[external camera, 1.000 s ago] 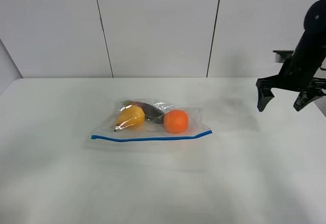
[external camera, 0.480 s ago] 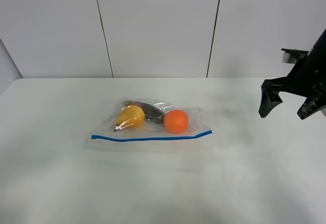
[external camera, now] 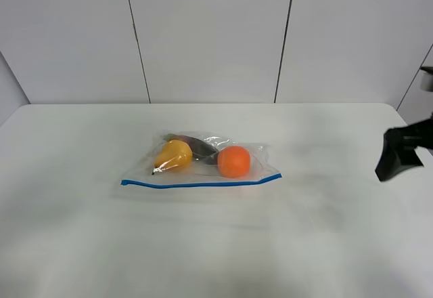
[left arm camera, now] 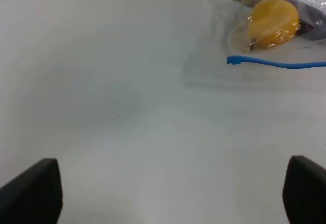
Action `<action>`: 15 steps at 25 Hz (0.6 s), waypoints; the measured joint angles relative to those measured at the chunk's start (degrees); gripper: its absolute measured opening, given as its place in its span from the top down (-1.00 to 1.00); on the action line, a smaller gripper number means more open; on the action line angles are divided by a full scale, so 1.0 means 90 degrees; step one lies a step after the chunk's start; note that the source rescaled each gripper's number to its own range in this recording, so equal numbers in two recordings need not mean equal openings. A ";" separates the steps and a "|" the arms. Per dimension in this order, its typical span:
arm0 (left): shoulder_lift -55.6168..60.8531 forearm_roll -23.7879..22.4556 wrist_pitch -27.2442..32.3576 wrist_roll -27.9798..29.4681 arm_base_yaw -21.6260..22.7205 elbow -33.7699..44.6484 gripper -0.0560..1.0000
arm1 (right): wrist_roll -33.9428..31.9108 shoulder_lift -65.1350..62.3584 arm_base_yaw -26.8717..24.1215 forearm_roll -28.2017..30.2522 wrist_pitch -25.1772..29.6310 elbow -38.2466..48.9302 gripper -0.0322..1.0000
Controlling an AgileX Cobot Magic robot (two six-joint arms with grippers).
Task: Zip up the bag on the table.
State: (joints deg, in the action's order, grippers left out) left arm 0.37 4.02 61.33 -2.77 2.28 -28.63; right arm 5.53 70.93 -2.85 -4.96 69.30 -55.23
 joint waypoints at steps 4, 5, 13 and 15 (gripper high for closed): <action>0.0000 0.0000 0.0000 0.0000 0.0000 0.0000 -1.00 | 0.0025 -0.1486 0.0000 0.0000 -0.0612 0.1380 -1.00; 0.0000 0.0000 0.0000 0.0000 0.0000 0.0000 -1.00 | 0.0025 -0.1833 0.0000 0.0000 -0.0828 0.1663 -1.00; 0.0000 0.0000 0.0000 0.0000 0.0000 0.0000 -1.00 | 0.0025 -0.4855 0.0000 0.0097 -0.1236 0.2968 -1.00; 0.0000 0.0000 0.0000 0.0000 0.0000 0.0000 -1.00 | 0.0025 -0.5432 0.0000 0.0102 -0.1236 0.2973 -1.00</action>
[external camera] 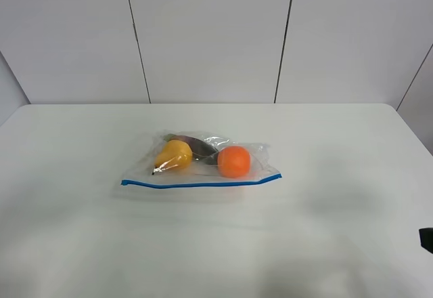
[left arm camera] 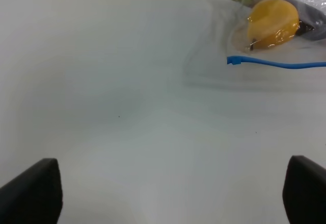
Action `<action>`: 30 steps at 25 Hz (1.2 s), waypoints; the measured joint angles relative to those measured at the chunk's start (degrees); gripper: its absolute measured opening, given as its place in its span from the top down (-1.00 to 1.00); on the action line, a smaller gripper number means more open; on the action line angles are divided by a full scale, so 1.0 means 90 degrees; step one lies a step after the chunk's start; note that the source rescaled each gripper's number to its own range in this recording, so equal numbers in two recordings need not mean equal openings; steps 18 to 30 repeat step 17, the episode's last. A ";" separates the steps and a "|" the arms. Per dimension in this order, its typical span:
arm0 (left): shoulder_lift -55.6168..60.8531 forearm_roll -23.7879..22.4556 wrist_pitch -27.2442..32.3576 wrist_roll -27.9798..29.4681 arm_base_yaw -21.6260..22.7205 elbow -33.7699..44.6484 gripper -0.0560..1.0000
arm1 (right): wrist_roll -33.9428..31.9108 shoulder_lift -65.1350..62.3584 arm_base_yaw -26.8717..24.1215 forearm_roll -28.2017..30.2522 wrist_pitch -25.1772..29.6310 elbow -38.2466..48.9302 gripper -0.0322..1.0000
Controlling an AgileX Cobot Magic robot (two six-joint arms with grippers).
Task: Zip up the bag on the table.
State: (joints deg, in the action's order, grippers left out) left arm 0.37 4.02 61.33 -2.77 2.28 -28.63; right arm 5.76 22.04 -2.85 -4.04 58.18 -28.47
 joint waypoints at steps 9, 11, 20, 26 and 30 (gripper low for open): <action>0.0000 0.0000 0.0000 0.0000 0.0000 0.0000 -1.00 | 0.0000 -0.2179 0.0000 0.0007 0.0000 0.0014 -1.00; 0.0000 0.0000 0.0000 0.0000 0.0000 0.0000 -1.00 | 0.0000 -0.2438 0.0000 0.0014 0.0009 0.0014 -1.00; 0.0000 0.0000 0.0000 0.0000 0.0000 0.0000 -1.00 | 0.0000 -0.2480 0.0000 0.0058 0.0030 0.0014 -1.00; 0.0000 0.0000 0.0000 0.0000 0.0000 0.0000 -1.00 | 0.0000 -0.2480 0.0000 0.0058 0.0030 0.0014 -1.00; 0.0000 0.0000 0.0000 0.0000 0.0000 0.0000 -1.00 | 0.0000 -0.2480 0.0000 0.0058 0.0030 0.0014 -1.00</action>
